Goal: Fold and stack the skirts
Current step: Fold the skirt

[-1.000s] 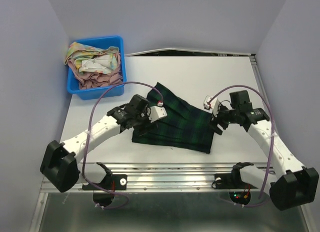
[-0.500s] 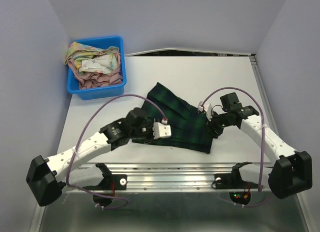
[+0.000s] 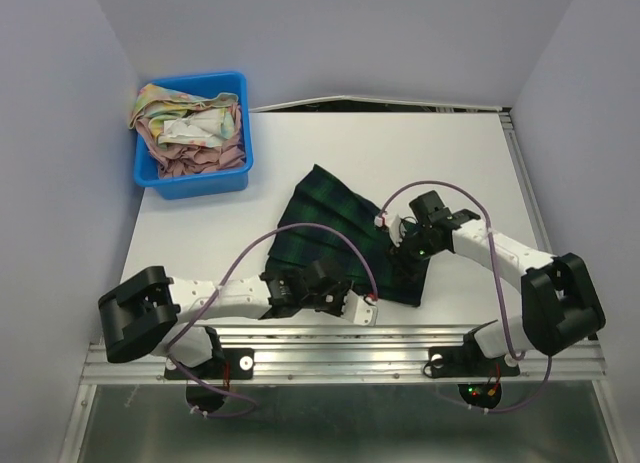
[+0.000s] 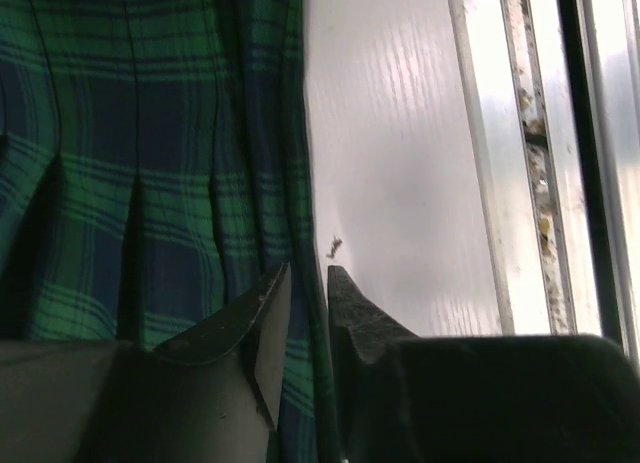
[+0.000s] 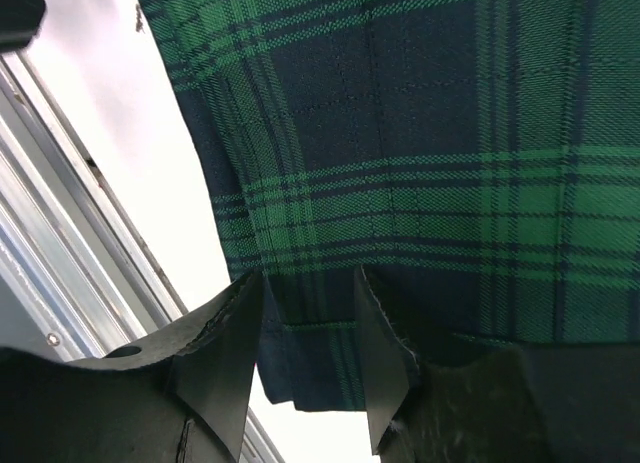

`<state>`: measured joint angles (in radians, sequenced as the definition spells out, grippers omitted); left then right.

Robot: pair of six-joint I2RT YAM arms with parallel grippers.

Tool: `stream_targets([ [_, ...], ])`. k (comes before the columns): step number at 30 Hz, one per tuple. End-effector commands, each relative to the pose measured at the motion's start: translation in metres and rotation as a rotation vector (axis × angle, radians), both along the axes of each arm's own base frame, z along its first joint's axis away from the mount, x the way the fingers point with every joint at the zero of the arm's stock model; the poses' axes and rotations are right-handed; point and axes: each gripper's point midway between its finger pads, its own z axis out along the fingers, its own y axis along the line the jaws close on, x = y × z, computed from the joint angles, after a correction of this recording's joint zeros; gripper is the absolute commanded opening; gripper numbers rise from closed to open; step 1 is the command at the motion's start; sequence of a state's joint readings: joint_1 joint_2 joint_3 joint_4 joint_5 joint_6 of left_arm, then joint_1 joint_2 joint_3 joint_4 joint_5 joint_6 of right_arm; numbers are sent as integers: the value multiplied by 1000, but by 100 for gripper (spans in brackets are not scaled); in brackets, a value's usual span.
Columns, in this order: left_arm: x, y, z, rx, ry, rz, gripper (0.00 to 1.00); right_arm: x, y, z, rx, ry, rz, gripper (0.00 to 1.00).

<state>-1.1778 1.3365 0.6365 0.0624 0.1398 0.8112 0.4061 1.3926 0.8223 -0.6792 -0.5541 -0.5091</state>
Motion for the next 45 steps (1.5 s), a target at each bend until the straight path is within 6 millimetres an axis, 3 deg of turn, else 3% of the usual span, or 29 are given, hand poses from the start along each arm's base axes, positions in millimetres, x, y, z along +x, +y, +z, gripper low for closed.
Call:
stream_targets([
  [1, 13, -39, 36, -143, -155, -68, 36, 15, 10, 11, -19, -36, -7, 47],
  [4, 17, -50, 35, -141, -170, -57, 28, 17, 6, 2, -65, -36, -12, 47],
  [11, 27, -73, 27, -122, -172, -57, 19, 15, 5, -7, -103, -26, -10, 47],
  [23, 8, -61, -7, -29, -107, -124, 9, 24, 10, 22, -100, -3, -90, 48],
  [25, 10, -61, -2, -47, -98, -96, 10, 26, 11, 28, -99, 17, -158, 47],
  [26, 10, -62, 3, -63, -96, -82, 17, 28, 10, 31, -104, 14, -188, 46],
  [28, 16, -64, 23, -107, -90, -17, 22, 38, 6, 46, -57, 32, -298, 46],
  [29, 18, -67, 37, -130, -97, 1, 29, 41, 6, 54, -24, 35, -335, 45],
  [32, 18, -74, 61, -192, -92, 6, 39, 56, -13, 68, 60, 99, -498, 45],
  [35, 19, -85, 67, -211, -54, 31, 41, 69, -45, 71, 135, 161, -654, 42],
  [40, 16, -103, 67, -227, 12, 18, 53, 85, -88, 70, 177, 203, -839, 35],
  [45, 20, -126, 60, -207, 53, 23, 54, 93, -121, 55, 182, 337, -962, 29],
])
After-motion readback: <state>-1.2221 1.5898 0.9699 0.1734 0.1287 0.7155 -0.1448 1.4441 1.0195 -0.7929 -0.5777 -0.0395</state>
